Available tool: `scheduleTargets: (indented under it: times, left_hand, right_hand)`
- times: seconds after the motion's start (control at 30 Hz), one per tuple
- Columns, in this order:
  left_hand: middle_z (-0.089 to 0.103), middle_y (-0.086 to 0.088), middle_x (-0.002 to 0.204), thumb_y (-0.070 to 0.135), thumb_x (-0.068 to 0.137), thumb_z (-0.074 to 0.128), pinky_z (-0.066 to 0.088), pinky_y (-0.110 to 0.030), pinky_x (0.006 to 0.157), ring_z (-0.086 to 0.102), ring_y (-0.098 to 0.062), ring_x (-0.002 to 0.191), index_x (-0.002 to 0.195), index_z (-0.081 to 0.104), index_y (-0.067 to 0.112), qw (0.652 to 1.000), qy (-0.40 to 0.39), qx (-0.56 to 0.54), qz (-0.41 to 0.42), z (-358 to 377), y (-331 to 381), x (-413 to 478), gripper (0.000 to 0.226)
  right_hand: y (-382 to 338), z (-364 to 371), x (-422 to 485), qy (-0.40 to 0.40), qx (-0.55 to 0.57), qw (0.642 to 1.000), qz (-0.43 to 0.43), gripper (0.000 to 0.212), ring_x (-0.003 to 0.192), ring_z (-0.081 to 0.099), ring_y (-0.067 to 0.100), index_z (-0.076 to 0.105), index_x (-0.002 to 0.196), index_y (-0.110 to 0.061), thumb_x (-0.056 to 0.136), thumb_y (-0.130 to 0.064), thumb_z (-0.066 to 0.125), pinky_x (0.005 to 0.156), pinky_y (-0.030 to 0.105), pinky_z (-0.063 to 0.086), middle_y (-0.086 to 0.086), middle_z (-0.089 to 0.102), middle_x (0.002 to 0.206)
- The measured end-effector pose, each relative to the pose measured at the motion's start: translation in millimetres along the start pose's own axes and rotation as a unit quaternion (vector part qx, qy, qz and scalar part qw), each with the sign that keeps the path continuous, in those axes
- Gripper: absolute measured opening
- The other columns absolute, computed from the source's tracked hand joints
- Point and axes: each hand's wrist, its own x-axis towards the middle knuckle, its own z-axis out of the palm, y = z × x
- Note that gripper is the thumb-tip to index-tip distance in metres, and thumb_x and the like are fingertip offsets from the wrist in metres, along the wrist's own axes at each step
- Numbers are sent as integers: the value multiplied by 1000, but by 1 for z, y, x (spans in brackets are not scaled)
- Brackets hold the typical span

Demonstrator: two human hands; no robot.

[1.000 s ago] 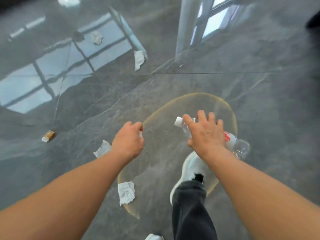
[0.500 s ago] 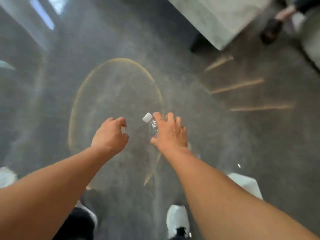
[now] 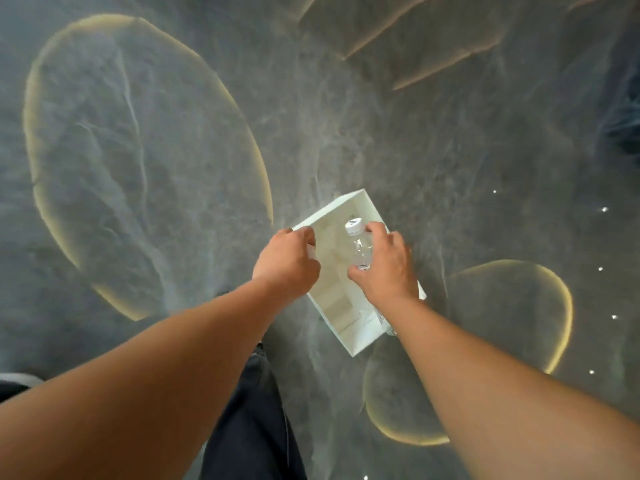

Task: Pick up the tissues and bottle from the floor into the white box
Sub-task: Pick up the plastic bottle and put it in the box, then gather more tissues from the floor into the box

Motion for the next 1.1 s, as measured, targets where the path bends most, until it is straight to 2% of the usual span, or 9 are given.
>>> scheduleTargets:
  times: [0.1,0.17,0.2,0.27,0.47,0.63,0.8,0.93,1.1]
  left_hand:
    - [53,-3,100,16,74,59,43,-30,71,56,-27,91,98,54,25,1000,-31,6,4,22,4,4,26]
    - [58,-7,117,23,72,70,43,-28,71,56,-24,93,126,49,28,997,-72,-3,-4,33,2,8,58]
    - [57,-8,126,27,70,75,44,-26,71,57,-24,96,139,38,29,995,-93,-15,-13,36,-1,9,79]
    - [55,-8,132,30,65,82,46,-24,71,62,-27,102,148,24,30,993,-107,-39,-33,33,-10,10,102]
    - [56,-7,117,21,65,73,45,-30,83,55,-26,106,123,49,22,1000,-17,-15,-21,-46,-75,3,63]
    - [55,-6,111,22,66,72,50,-35,86,57,-28,100,113,54,21,997,38,-21,-68,-166,-166,-23,50]
    - [53,-8,111,19,70,66,50,-39,89,58,-30,104,111,54,20,978,126,-80,-148,-285,-301,-82,43]
    - [52,-9,115,23,74,64,48,-38,89,55,-31,110,110,53,20,952,188,-109,-217,-361,-441,-158,39]
    - [60,-16,113,22,76,62,50,-39,87,58,-36,108,106,60,15,902,246,-126,-333,-414,-632,-283,31]
  right_hand:
    - [22,12,-2,19,32,998,48,65,106,49,33,40,119,-34,66,-24,75,77,36,45,6,49,116]
    - [28,19,-4,-1,31,996,83,73,107,50,35,35,123,-35,65,-27,78,78,38,46,7,47,118]
    - [29,21,-5,-22,21,995,99,79,108,49,35,31,126,-36,64,-31,79,79,40,46,7,45,121]
    - [28,23,-7,-52,-7,991,120,87,111,47,35,23,131,-36,65,-36,80,78,42,44,8,42,126]
    - [-40,11,-11,-60,-60,994,67,73,110,47,33,29,128,-28,72,-34,76,72,37,39,10,45,123]
    - [-187,9,-13,-77,-93,992,-38,53,108,49,34,38,120,-25,77,-33,68,75,38,45,8,49,118]
    - [-400,52,-53,-97,-149,965,-192,48,110,51,34,42,116,-23,77,-36,66,83,40,47,7,50,117]
    - [-585,125,-118,-136,-209,912,-327,46,108,54,34,43,114,-22,77,-36,66,84,39,46,9,51,114]
    - [-757,237,-237,-185,-292,803,-485,45,109,55,34,46,114,-22,79,-39,67,85,40,47,12,54,115]
